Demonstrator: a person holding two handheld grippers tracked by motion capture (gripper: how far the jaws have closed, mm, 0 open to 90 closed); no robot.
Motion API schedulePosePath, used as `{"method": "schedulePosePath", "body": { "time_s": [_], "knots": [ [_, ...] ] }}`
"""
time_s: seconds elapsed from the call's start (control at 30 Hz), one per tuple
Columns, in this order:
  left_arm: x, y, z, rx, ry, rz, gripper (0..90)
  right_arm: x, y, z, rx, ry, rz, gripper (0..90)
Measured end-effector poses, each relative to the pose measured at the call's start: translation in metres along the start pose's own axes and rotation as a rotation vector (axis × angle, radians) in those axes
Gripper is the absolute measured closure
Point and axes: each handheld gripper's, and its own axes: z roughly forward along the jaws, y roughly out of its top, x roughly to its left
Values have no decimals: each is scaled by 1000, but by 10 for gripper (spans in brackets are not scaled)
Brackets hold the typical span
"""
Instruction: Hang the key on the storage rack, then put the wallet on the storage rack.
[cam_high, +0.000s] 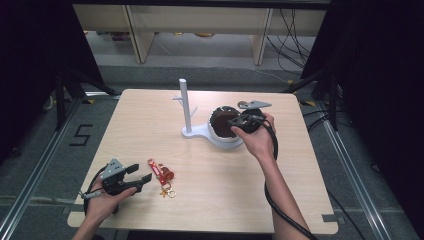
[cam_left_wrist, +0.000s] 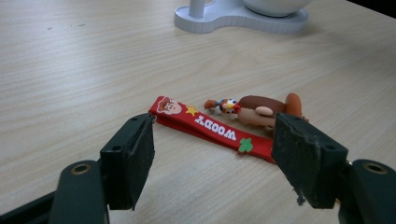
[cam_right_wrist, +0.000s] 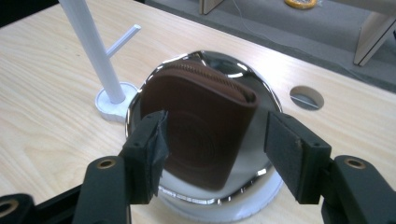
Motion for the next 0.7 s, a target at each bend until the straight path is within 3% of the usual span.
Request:
{"method": "schedulePosePath", "body": {
  "time_s": [0.13, 0.17, 0.2, 0.27, 0.33, 0.47, 0.53, 0.6, 0.63, 0.67, 0.7],
  "knots": [
    [-3, 4, 0, 1, -8, 3, 285, -7, -15, -12, -19, 12, 48, 512],
    [-4, 6, 1, 0, -19, 3, 285, -10, -18, -14, -23, 15, 36, 556],
    [-5, 7, 1, 0, -22, 10, 286, -9, -22, -19, -3, 18, 87, 601],
    [-8, 10, 1, 0, -23, 14, 290, -18, -31, -26, 0, 44, 89, 662],
    [-11, 13, 2, -2, -38, 20, 299, -21, -41, -33, -7, 39, 94, 701],
    [-20, 17, 6, -1, -75, 33, 331, -22, -59, -43, 1, 32, 133, 704],
    [-26, 18, 6, 6, -96, 47, 339, -27, -68, -46, 19, 39, 111, 692],
    [-29, 19, 7, 10, -114, 56, 353, -27, -75, -49, 26, 32, 126, 686],
    [-31, 18, 7, 21, -123, 65, 362, -24, -79, -51, 39, 32, 176, 685],
    [-32, 17, 7, 20, -127, 65, 375, -27, -83, -51, 43, 28, 141, 685],
    [-33, 17, 6, 33, -117, 80, 383, -27, -85, -50, 38, 40, 147, 685]
  ]
}}
